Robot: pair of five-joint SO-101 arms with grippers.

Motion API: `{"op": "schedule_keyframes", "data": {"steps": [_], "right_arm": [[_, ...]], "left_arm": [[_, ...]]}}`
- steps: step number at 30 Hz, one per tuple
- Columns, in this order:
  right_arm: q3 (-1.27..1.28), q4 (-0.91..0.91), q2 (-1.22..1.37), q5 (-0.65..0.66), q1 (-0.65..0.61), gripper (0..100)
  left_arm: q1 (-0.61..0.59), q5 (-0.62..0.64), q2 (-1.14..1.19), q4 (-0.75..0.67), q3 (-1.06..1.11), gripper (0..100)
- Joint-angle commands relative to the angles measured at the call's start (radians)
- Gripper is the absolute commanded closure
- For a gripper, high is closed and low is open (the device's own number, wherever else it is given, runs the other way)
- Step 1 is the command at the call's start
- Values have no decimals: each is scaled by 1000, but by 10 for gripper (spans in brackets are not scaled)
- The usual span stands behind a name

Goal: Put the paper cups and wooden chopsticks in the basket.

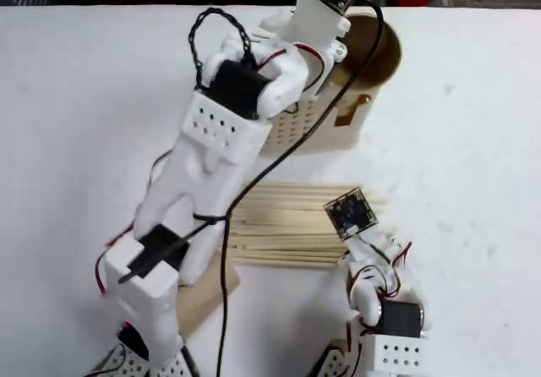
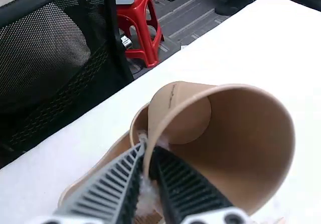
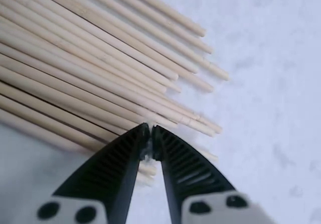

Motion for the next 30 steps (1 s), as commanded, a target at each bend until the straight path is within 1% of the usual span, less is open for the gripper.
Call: {"op": "schedule_keyframes", "data": {"steps": [1, 3, 6, 7, 10, 17, 22, 28, 30], "right_arm": [[6, 7, -2, 2, -10, 981], [6, 7, -2, 2, -10, 981], [6, 7, -2, 2, -10, 981], [6, 7, -2, 2, -10, 981], [6, 7, -2, 2, -10, 981], [6, 7, -2, 2, -10, 981], [6, 8, -2, 2, -10, 981], [6, 7, -2, 2, -10, 981], [6, 5, -2, 0, -7, 981]], "left_arm": [[-21, 14, -2, 2, -74, 975], [-18, 14, -1, 0, -78, 946], [-16, 12, -1, -5, -81, 876], [-18, 12, -1, -9, -81, 872], [-27, 5, 1, -32, -78, 891], [-68, 3, 4, -121, -77, 894], [-99, 3, 64, -196, -89, 894], [-101, 8, 65, -206, -91, 894], [-110, 9, 47, -173, -110, 894]]}}
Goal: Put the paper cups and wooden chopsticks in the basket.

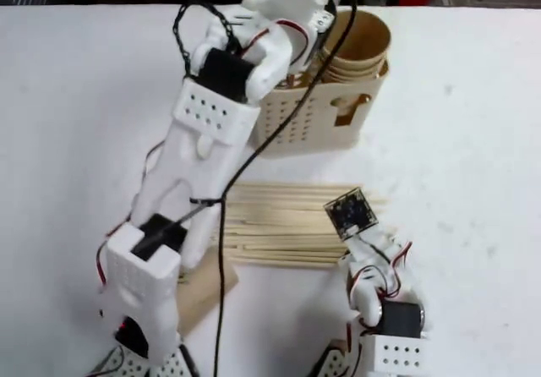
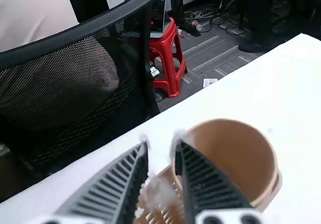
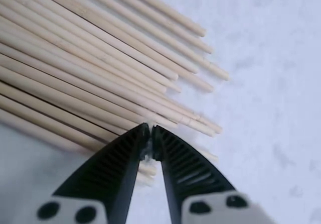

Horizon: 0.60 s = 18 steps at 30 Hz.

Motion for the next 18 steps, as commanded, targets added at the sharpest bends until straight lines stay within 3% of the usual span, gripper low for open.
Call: {"op": "schedule_keyframes", "data": {"steps": [1, 6, 13, 15, 18], "right_arm": [[6, 4, -2, 0, -7, 981], [6, 10, -1, 0, -4, 981], [6, 10, 4, 2, -4, 981], [6, 10, 5, 2, -4, 981], [6, 10, 5, 2, -5, 981]], "left_arm": [[-42, 12, -48, 46, -80, 894], [-173, 12, -124, 218, -192, 894], [-323, 14, -217, 595, -348, 894], [-338, 66, -226, 721, -384, 894], [-386, 114, -257, 729, -345, 895]]}}
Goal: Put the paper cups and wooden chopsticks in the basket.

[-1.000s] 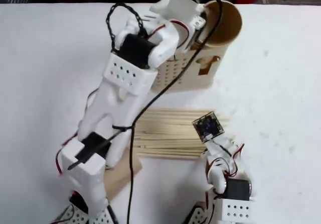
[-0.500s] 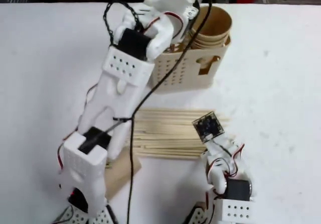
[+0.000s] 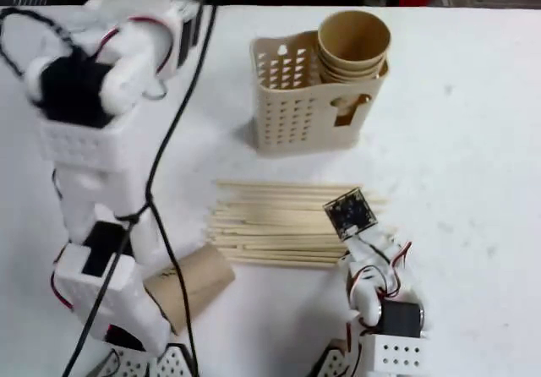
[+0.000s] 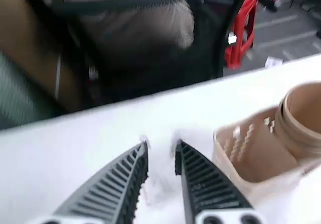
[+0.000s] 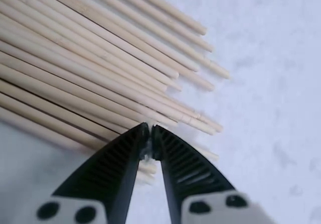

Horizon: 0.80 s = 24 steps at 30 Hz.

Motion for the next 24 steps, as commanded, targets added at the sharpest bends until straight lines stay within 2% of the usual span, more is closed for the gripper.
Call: {"op": "schedule_keyframes", "data": {"steps": [1, 5, 9, 11, 18, 24], "right_arm": [[6, 5, 5, -3, -7, 981], [6, 5, 5, -2, -7, 981], [6, 5, 5, -2, -5, 981], [6, 5, 5, -2, -5, 981], [6, 5, 5, -2, -5, 981], [6, 5, 5, -2, -5, 981]], "left_arm": [[-61, 35, -77, 31, 20, 895], [-79, 38, -173, 31, 221, 895], [-122, 26, -349, 23, 583, 891], [-153, -32, -438, -20, 799, 891], [-346, -164, -719, -491, 1614, 890], [-378, -187, -1046, -720, 2104, 890]]}}
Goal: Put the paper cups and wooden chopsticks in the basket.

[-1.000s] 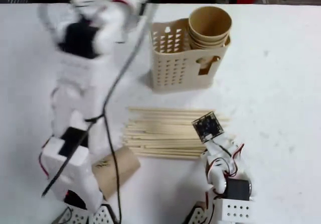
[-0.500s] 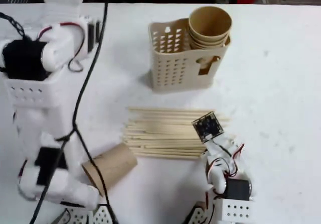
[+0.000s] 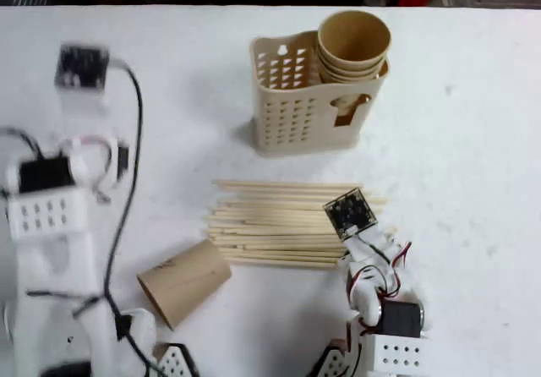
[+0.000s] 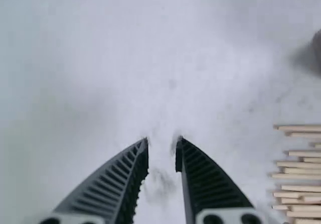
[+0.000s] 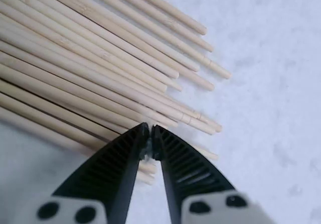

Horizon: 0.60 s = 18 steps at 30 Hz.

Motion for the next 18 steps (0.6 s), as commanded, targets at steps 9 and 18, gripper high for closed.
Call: {"op": "schedule_keyframes", "data": {"steps": [9, 18], "right_arm": [[6, 7, 5, -2, -5, 981], [6, 7, 5, -2, -5, 981]], "left_arm": [[-15, -14, -656, -517, 838, 891], [-15, -8, -1024, -517, 1108, 891]]}}
